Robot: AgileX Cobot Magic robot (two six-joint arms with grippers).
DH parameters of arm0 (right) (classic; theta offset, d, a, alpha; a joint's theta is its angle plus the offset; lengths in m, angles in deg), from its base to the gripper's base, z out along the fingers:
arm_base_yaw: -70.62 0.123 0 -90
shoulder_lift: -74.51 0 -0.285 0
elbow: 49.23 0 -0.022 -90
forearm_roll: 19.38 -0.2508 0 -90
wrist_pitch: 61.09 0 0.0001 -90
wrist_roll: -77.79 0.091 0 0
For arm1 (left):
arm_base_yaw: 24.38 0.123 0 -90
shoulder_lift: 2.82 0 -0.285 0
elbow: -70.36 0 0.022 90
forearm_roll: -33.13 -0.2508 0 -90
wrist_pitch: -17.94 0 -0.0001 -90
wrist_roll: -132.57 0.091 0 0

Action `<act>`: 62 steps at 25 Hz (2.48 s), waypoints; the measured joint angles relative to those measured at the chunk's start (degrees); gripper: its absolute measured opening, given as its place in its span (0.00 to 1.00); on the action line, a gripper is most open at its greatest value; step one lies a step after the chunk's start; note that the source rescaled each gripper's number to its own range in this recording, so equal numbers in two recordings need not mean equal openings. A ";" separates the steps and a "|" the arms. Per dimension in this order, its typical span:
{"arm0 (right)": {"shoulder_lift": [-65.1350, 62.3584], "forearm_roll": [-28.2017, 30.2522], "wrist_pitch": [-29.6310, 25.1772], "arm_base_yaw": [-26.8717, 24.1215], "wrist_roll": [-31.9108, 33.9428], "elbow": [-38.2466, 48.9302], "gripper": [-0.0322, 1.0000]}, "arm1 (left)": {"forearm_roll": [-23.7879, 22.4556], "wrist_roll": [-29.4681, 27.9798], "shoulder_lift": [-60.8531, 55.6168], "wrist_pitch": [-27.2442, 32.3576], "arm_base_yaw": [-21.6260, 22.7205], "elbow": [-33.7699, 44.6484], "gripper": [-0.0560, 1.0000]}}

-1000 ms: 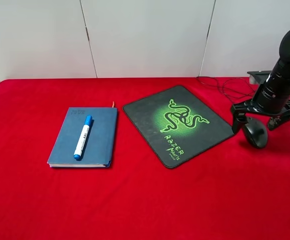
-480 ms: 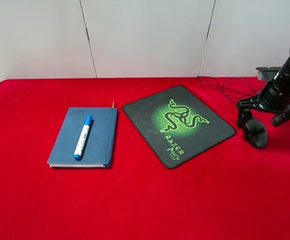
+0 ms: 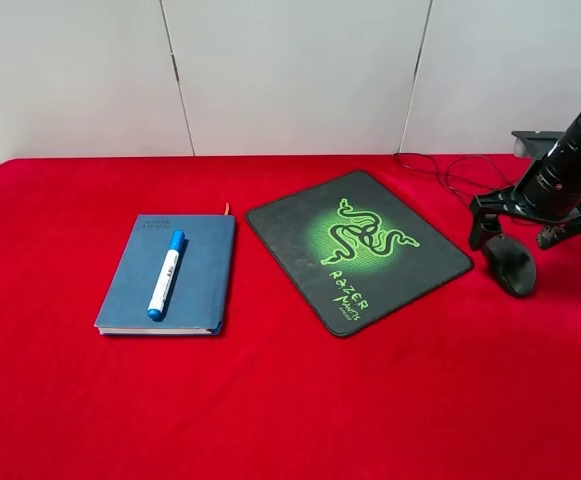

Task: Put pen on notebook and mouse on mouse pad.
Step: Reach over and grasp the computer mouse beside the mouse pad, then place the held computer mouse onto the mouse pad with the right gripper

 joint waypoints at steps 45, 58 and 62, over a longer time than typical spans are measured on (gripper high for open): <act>6.35 1.53 -1.74 -0.13 1.30 -1.15 0.03 | 0.00 0.00 0.00 0.00 0.04 0.00 1.00; 1.69 -2.57 -16.12 -0.13 1.74 -10.17 0.03 | 0.00 0.00 0.00 0.00 0.04 0.00 1.00; 1.53 -6.47 -18.61 0.06 1.20 -10.42 0.03 | 0.00 0.00 0.00 0.00 0.04 0.00 1.00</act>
